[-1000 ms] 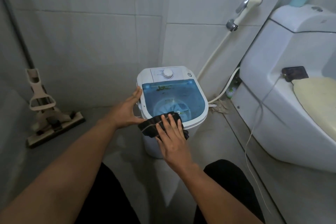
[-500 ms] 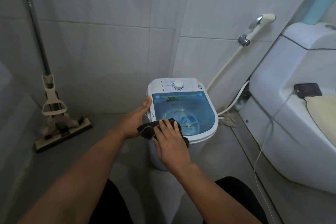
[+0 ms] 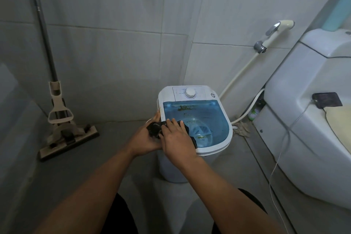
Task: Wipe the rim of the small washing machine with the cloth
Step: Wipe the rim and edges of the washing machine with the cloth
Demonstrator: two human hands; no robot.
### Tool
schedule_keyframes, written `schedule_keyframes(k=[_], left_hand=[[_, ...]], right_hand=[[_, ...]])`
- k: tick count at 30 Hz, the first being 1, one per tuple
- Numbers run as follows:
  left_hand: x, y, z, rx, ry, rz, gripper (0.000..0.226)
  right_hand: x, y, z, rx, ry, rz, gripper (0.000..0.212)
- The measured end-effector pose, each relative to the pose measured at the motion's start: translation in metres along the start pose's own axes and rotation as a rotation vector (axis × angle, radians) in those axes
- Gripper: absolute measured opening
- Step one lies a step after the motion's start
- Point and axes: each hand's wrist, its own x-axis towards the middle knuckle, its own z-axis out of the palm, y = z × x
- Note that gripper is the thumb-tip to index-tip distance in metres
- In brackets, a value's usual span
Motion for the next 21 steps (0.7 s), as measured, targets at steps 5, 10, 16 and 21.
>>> schedule_keyframes(k=[5, 10, 16, 21], left_hand=[[-0.003, 0.003, 0.006, 0.02, 0.037, -0.045, 0.087], [-0.006, 0.01, 0.005, 0.024, 0.03, -0.107, 0.079], [-0.008, 0.016, 0.007, -0.001, 0.052, -0.124, 0.091], [-0.008, 0.017, 0.005, 0.044, 0.036, -0.127, 0.104]], right_hand=[[0.028, -0.003, -0.007, 0.004, -0.093, 0.022, 0.039], [0.049, 0.001, -0.014, -0.043, -0.154, 0.004, 0.039], [0.075, 0.0, -0.02, -0.145, -0.205, -0.015, 0.039], [0.104, -0.002, -0.021, -0.239, -0.261, -0.028, 0.038]])
